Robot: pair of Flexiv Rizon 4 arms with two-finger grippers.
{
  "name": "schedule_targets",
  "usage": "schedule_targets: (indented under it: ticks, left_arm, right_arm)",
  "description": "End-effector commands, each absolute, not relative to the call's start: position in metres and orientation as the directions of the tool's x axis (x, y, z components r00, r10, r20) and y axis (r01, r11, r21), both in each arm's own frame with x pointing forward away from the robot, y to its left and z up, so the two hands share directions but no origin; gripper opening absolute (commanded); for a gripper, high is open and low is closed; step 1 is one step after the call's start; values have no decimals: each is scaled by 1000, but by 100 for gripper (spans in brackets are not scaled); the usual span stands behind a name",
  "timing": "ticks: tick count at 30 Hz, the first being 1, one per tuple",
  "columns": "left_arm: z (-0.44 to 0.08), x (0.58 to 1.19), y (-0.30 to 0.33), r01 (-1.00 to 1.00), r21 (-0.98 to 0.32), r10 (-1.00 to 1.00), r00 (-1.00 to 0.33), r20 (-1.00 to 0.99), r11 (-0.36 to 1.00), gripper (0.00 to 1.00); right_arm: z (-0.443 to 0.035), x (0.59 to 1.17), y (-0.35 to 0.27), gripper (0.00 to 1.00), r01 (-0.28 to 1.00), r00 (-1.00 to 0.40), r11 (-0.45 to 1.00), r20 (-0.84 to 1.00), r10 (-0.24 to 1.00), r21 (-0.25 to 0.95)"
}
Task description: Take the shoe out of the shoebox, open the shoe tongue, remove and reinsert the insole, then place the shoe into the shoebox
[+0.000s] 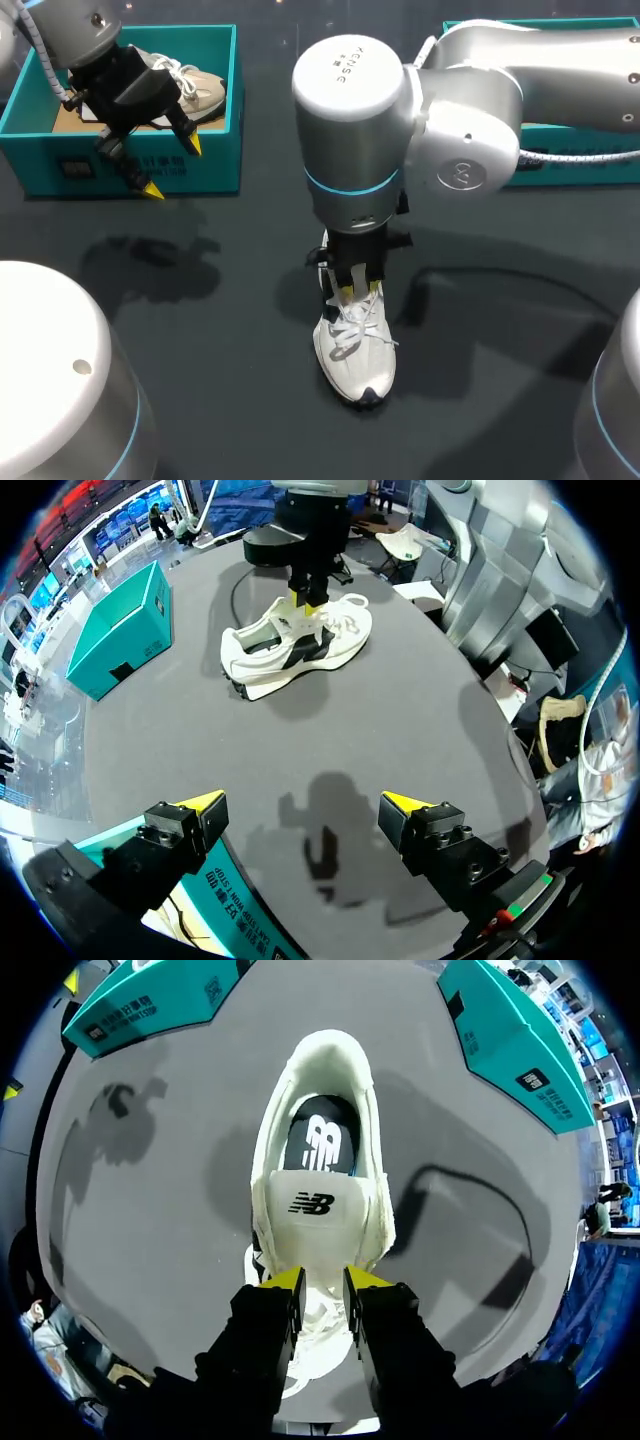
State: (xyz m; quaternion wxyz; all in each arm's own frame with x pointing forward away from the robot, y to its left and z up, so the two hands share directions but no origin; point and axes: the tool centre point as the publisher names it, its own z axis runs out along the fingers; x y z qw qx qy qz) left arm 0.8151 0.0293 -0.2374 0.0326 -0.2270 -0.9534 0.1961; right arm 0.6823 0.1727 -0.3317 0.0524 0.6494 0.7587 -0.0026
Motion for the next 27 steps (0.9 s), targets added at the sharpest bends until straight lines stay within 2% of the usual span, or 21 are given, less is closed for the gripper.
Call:
schedule_targets:
  ticks: [1,8,18,21,23,25,27]
  left_arm:
    - [-237,815,29,421,-387,447,-894,-26,820,100]
    - [-237,815,29,421,-387,447,-894,-26,820,100]
    - [-237,815,29,421,-387,447,-894,-26,820,100]
    - [-237,815,29,421,-387,447,-894,-26,820,100]
    - [-237,815,29,421,-387,447,-894,-26,820,100]
    - [-237,815,29,421,-387,447,-894,-26,820,100]
    - [-237,815,29,421,-387,447,-894,-26,820,100]
  right_arm:
    - [-339,695,173,24,980,-185,190,-72,980,61]
    - [-364,723,171,24,968,-245,246,-25,969,44]
    - [-307,720,179,27,935,-318,330,-105,942,129]
    - [-291,718,182,27,907,-375,395,-143,916,148]
    - [-283,721,185,31,857,-473,496,-167,865,143]
    - [-278,725,185,44,803,-555,584,-207,805,117]
    - [-273,729,186,50,737,-628,664,-237,742,126]
